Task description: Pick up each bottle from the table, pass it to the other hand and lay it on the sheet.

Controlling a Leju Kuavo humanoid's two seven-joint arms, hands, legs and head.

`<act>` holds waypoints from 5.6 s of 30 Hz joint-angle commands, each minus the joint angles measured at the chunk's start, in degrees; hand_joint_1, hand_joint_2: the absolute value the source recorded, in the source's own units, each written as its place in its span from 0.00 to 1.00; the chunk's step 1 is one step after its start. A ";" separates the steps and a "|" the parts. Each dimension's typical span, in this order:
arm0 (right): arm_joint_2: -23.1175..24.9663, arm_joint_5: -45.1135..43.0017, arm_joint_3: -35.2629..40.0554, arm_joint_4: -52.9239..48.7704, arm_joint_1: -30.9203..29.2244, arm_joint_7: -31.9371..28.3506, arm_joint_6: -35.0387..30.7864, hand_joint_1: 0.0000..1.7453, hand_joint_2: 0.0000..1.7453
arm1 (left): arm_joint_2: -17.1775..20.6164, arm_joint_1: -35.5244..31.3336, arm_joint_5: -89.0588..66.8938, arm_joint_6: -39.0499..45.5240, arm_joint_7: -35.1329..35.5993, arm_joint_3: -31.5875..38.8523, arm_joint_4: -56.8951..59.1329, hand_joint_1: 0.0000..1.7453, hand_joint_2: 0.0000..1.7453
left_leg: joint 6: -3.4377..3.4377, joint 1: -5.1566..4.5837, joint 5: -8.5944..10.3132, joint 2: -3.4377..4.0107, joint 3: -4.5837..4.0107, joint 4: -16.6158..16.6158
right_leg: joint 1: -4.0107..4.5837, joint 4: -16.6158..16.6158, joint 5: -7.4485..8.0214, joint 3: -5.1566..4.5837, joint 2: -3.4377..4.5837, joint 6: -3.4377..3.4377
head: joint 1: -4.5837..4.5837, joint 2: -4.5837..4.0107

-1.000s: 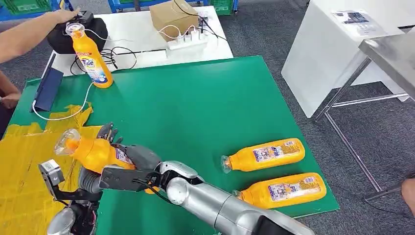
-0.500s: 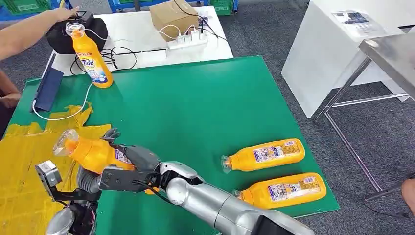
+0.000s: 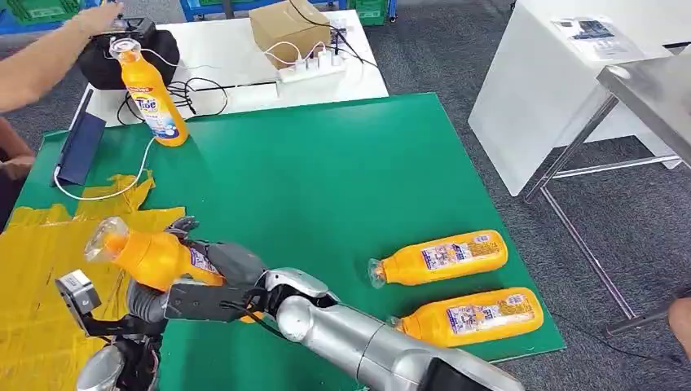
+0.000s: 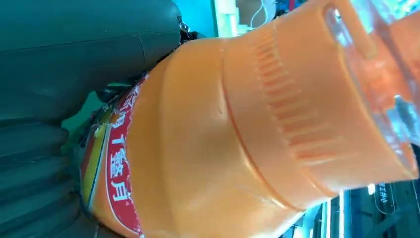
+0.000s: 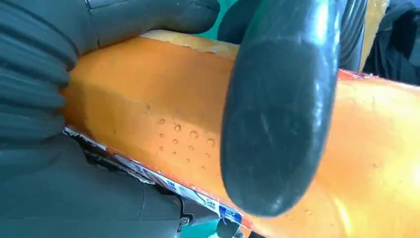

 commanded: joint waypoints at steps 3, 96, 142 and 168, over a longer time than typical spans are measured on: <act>-0.36 2.10 2.39 1.93 2.31 0.30 -0.16 0.70 1.00 | -1.60 -5.48 -1.82 0.00 -0.49 -2.42 -1.89 1.00 1.00 | 0.17 0.05 -0.01 -0.67 0.14 -0.01 | 0.03 -0.02 -0.14 0.30 -0.30 -0.08 | 0.02 0.00; -79.06 8.33 -33.55 -68.76 33.90 4.30 21.75 0.00 1.00 | 10.94 5.21 -24.49 3.53 -12.13 11.31 2.15 0.00 0.00 | 0.31 -0.27 -0.14 -0.69 0.69 -0.17 | -0.34 -0.33 -0.07 0.99 -0.34 0.19 | -0.04 0.00; -64.56 26.47 -24.18 -42.89 39.34 11.47 11.19 0.00 1.00 | 10.53 1.75 -22.84 1.06 -10.89 10.09 4.48 0.00 0.00 | 0.32 -0.27 -0.14 -0.80 0.47 -0.15 | -0.33 -0.26 -0.11 0.78 -0.47 0.19 | -0.02 0.00; -63.24 6.37 -27.59 -40.62 38.75 5.96 12.60 1.00 1.00 | 12.18 -0.98 -21.54 1.33 -11.53 8.15 8.66 0.00 0.00 | 0.43 -0.32 -0.21 -0.94 0.74 -0.09 | -0.38 -0.27 -0.25 1.08 -0.49 0.33 | -0.02 0.00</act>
